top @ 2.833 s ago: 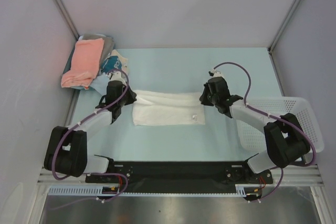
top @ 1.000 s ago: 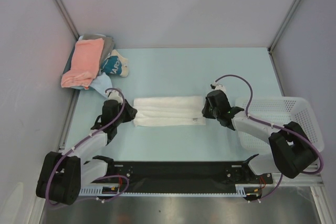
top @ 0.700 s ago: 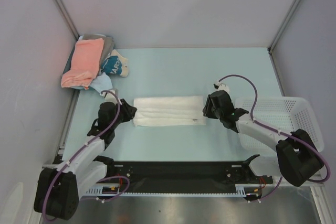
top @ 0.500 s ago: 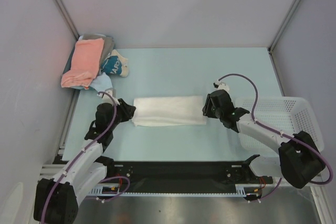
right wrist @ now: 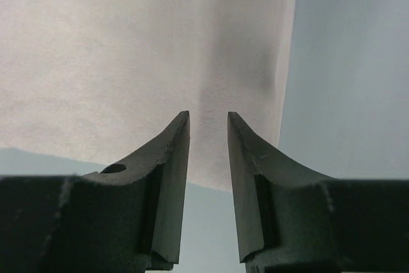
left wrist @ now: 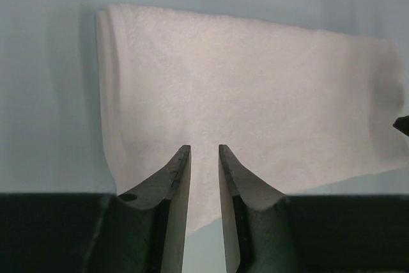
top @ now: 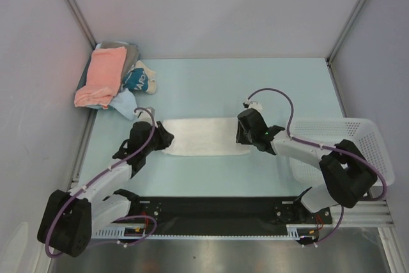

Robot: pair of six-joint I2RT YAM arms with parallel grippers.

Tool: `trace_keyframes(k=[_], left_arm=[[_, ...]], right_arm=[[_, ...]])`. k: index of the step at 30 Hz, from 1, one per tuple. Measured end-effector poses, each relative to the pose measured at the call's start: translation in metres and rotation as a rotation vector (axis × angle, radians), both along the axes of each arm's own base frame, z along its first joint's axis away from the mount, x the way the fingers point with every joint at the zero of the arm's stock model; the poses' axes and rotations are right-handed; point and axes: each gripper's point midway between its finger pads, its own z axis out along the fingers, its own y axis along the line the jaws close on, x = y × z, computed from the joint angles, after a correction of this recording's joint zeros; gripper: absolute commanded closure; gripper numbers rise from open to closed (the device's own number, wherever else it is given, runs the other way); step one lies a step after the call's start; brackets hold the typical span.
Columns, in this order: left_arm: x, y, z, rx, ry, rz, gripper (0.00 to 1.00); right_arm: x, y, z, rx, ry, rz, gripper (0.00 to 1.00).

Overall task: Fold and stack the towels
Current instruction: Fold the towel, then neatly place the folded towel into the bin

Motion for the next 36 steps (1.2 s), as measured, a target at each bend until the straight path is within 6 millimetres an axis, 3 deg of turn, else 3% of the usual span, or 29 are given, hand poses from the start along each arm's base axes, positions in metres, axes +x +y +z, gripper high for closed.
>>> trace_keyframes(k=[3, 7, 14, 20, 27, 36], left_arm=[[-0.006, 0.008, -0.022, 0.032, 0.07, 0.038, 0.7], [-0.012, 0.017, -0.04, 0.057, 0.135, 0.091, 0.7], [-0.013, 0.021, -0.052, 0.068, 0.178, 0.126, 0.71], [-0.013, 0.021, -0.054, 0.065, 0.186, 0.128, 0.72], [-0.014, 0.016, -0.054, 0.049, 0.191, 0.103, 0.73], [-0.013, 0.012, -0.057, 0.038, 0.185, 0.09, 0.74]], right_arm=[[-0.001, -0.005, -0.018, -0.034, 0.044, -0.013, 0.66], [0.001, -0.02, -0.03, -0.057, 0.08, -0.056, 0.59], [0.01, -0.041, -0.016, -0.042, 0.064, -0.111, 0.38], [0.016, -0.038, -0.018, -0.018, 0.091, -0.08, 0.25], [0.011, -0.027, -0.044, -0.003, 0.182, -0.028, 0.33], [0.019, 0.002, -0.046, -0.003, 0.154, 0.011, 0.47]])
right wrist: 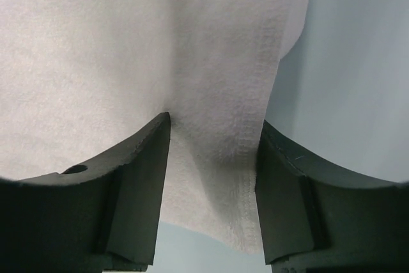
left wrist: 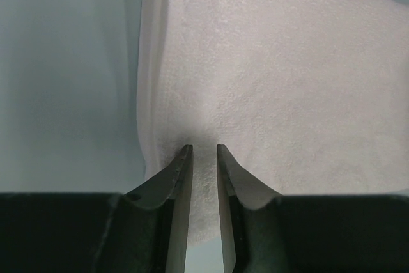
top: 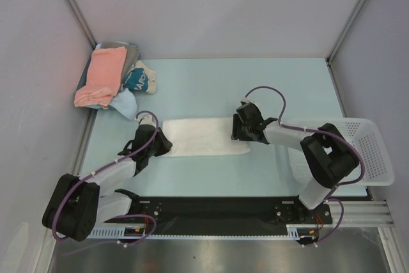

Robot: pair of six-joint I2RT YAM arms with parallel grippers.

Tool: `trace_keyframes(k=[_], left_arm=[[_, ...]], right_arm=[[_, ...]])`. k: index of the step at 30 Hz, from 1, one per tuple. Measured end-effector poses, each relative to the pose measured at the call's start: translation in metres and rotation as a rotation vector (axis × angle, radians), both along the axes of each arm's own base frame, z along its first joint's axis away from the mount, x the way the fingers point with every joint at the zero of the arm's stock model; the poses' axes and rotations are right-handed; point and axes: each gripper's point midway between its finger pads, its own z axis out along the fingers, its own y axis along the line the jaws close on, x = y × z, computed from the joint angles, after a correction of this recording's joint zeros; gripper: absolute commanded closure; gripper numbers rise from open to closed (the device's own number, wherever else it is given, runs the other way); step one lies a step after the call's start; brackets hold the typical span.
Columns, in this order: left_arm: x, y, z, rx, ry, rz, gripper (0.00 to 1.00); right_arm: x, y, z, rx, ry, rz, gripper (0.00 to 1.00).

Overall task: Fold and stack the towels
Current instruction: Neatly place the folded towel into the bin

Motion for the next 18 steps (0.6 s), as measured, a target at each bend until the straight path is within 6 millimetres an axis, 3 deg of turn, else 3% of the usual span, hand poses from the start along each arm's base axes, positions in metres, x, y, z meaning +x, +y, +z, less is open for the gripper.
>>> trace_keyframes(k=[2, 4, 9, 13, 18], left_arm=[[-0.001, -0.001, -0.001, -0.003, 0.003, -0.005, 0.74], [-0.002, -0.002, 0.0, -0.009, 0.003, -0.011, 0.74], [-0.003, -0.007, 0.012, -0.035, -0.029, -0.041, 0.71], [-0.005, -0.015, 0.043, -0.078, -0.079, -0.08, 0.73], [-0.009, -0.035, 0.116, -0.153, -0.223, -0.169, 0.71]], right_arm=[[0.001, 0.002, -0.001, 0.002, -0.003, -0.003, 0.51], [0.003, 0.002, -0.001, -0.002, -0.005, -0.012, 0.63], [0.005, 0.006, -0.002, -0.084, 0.01, -0.036, 1.0], [0.0, 0.004, 0.0, -0.189, 0.012, -0.05, 1.0], [-0.021, -0.012, 0.007, -0.362, 0.042, -0.051, 1.0]])
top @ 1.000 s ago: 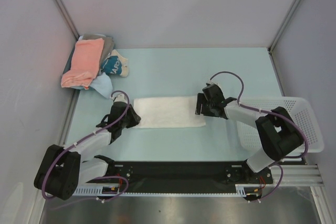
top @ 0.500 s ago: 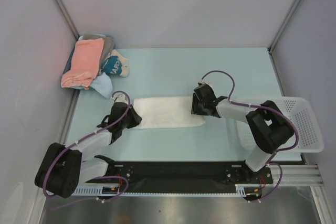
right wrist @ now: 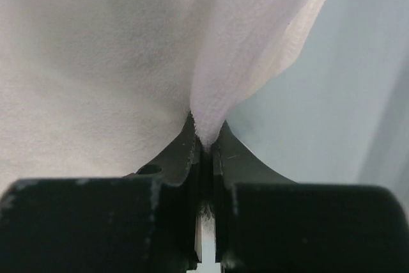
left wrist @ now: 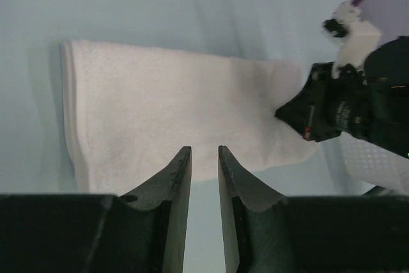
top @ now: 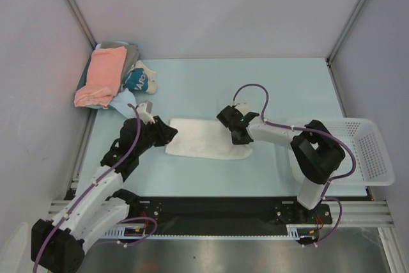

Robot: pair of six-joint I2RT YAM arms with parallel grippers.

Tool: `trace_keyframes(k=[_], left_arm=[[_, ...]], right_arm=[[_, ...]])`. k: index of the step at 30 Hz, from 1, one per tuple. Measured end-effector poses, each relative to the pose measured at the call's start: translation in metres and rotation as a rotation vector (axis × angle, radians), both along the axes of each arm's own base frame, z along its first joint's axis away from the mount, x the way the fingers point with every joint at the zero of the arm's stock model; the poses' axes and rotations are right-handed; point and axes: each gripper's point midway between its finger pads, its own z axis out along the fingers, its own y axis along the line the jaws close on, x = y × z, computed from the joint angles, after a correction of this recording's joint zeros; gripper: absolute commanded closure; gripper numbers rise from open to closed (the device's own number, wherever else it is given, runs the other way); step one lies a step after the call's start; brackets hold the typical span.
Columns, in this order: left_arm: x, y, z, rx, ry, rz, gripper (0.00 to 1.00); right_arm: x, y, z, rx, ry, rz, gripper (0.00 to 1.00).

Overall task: Fold and stack the towels
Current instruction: Neatly place the folded towel into the bin

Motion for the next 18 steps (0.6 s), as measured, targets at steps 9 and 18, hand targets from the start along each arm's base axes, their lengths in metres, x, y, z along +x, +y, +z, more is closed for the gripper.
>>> trace_keyframes(k=[9, 18], left_arm=[[-0.031, -0.006, 0.091, -0.02, -0.2, -0.135, 0.71], [-0.058, -0.007, 0.08, 0.024, -0.197, -0.247, 0.71]], right_arm=[[-0.04, -0.023, 0.031, -0.249, 0.044, -0.005, 1.0], [-0.077, -0.054, 0.076, -0.374, 0.002, -0.084, 1.0]])
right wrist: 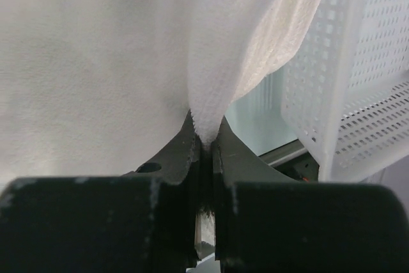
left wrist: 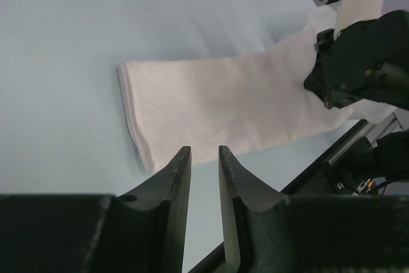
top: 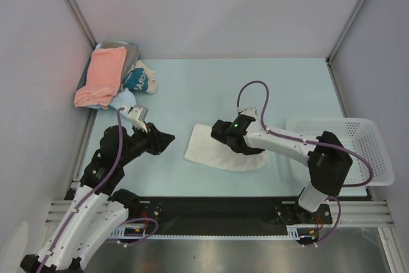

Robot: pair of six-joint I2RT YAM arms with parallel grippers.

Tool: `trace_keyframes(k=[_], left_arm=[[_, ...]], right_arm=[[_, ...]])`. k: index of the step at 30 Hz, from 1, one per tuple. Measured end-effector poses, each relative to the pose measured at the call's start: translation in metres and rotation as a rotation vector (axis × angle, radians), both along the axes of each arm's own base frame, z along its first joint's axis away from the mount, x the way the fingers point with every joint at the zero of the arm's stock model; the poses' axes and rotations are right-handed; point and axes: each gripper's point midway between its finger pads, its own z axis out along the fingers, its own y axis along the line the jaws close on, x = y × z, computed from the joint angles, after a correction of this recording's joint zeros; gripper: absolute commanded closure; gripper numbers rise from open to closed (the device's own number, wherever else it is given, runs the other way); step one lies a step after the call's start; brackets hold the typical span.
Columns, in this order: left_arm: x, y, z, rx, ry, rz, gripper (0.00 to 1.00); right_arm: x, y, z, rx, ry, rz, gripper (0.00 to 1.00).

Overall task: Fold and stack the towels
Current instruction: Neatly place the folded towel into the bin

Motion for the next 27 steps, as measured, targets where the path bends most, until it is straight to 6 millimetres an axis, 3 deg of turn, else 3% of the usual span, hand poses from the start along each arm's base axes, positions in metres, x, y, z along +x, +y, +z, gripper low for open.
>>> trace_keyframes(k=[5, 10, 16, 23, 27], left_arm=[[-0.007, -0.005, -0.004, 0.005, -0.004, -0.054, 0.7], [-0.013, -0.009, -0.005, 0.004, -0.007, -0.093, 0.7], [-0.015, -0.011, -0.007, 0.003, -0.002, -0.107, 0.7], [-0.017, -0.014, -0.007, 0.001, -0.002, -0.123, 0.7], [-0.02, -0.017, -0.007, 0.001, -0.001, -0.14, 0.7]], right_arm=[[-0.002, -0.014, 0.039, 0.107, -0.111, -0.045, 1.0], [-0.001, -0.052, 0.071, 0.18, -0.198, -0.123, 1.0], [-0.003, -0.086, 0.093, 0.219, -0.232, -0.169, 1.0], [-0.009, -0.139, 0.115, 0.236, -0.254, -0.273, 1.0], [-0.01, -0.157, 0.123, 0.238, -0.252, -0.308, 1.0]])
